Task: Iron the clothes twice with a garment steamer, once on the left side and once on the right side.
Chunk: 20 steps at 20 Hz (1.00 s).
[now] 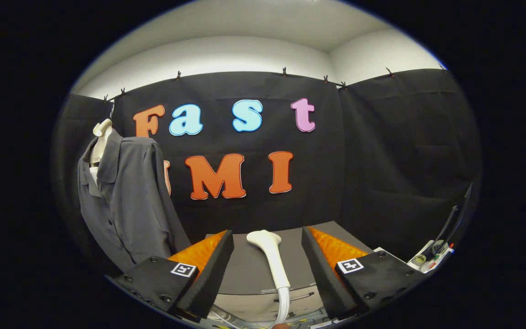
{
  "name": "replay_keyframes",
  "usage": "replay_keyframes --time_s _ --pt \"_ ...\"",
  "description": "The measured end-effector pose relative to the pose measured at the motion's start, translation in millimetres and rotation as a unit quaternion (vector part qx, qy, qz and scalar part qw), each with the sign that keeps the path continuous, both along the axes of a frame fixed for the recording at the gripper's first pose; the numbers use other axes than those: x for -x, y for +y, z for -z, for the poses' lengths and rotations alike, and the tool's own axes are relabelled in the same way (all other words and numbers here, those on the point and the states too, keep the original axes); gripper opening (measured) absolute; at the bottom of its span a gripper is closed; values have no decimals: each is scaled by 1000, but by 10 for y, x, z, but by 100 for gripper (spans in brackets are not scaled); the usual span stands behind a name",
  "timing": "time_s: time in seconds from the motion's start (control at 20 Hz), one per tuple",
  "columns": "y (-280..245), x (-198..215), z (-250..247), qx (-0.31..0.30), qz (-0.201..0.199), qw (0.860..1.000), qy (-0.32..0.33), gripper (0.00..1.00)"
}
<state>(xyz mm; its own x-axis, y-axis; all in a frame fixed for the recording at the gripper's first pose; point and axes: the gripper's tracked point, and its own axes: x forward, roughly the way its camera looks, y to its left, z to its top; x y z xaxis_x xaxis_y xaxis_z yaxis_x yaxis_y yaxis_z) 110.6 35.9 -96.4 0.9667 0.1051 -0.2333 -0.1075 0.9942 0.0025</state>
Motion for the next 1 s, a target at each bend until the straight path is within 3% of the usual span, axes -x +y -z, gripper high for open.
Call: replay_keyframes --time_s 0.4,0.7,0.9,1.0 --pt "54 -840 1040 4 -6 994 112 97" --pt "-62 -1145 1891 -10 6 973 230 97" --pt "-113 -1351 2097 -9 14 963 270 91" --pt "-127 -1399 2177 0 15 957 290 77"
